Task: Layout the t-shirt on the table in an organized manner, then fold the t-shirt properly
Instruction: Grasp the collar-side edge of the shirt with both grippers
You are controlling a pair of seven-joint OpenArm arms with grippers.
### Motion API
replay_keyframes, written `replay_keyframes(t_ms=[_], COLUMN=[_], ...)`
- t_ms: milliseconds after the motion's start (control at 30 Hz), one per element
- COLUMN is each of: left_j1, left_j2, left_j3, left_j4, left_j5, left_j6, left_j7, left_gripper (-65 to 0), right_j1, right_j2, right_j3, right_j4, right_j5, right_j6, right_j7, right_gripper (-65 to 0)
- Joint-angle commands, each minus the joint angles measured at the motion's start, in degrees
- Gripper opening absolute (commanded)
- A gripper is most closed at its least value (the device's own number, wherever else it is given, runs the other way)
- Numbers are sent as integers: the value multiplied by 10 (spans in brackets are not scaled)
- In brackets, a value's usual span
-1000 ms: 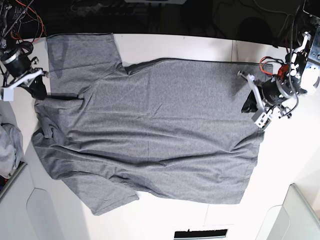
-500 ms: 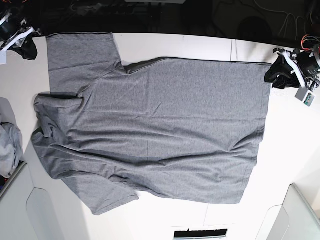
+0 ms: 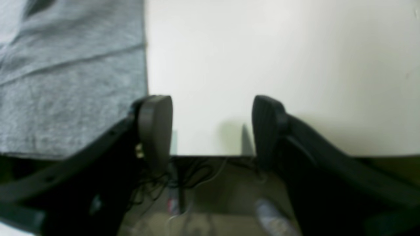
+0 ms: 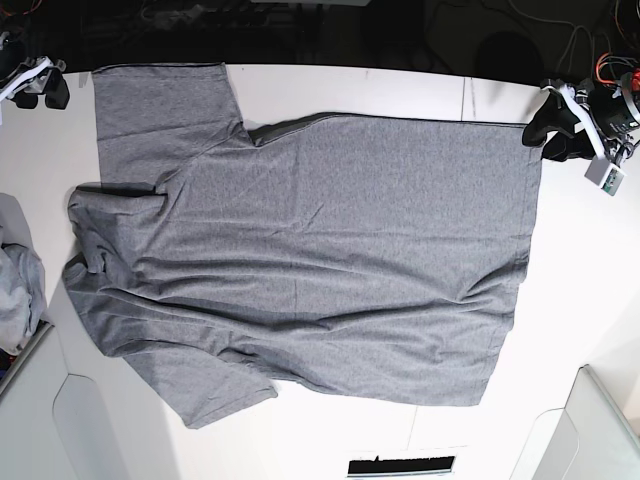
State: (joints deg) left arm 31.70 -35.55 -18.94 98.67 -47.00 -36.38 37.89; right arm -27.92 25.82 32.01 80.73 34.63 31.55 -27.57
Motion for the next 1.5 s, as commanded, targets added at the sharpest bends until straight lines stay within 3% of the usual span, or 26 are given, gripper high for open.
replay_keyframes(t_ms=[0, 133, 400, 1033, 1467], left_j1=[-1, -1, -1, -50, -64], left_j2=[-9, 2, 5, 7, 7], left_j3=[-6, -6, -6, -3, 69], left_j4=[7, -6, -57, -156, -175], left_j5=[-4, 10, 9, 6, 65], left_j6=[-3, -3, -3, -3, -3], left_j7=[-10, -20, -29, -51, -75], left_gripper=[-329, -256, -254, -255, -255], right_j1=[-2, -2, -2, -2, -2], right_j2=[8, 5, 5, -10, -22], right_j3=[5, 5, 5, -43, -67], right_j4=[0, -6, -6, -6, -6], right_j5=[15, 19, 79, 85, 106], right_j6=[5, 13, 13, 13, 17], right_j7=[7, 1, -50, -53, -59], right_gripper=[-272, -272, -273, -273, -273])
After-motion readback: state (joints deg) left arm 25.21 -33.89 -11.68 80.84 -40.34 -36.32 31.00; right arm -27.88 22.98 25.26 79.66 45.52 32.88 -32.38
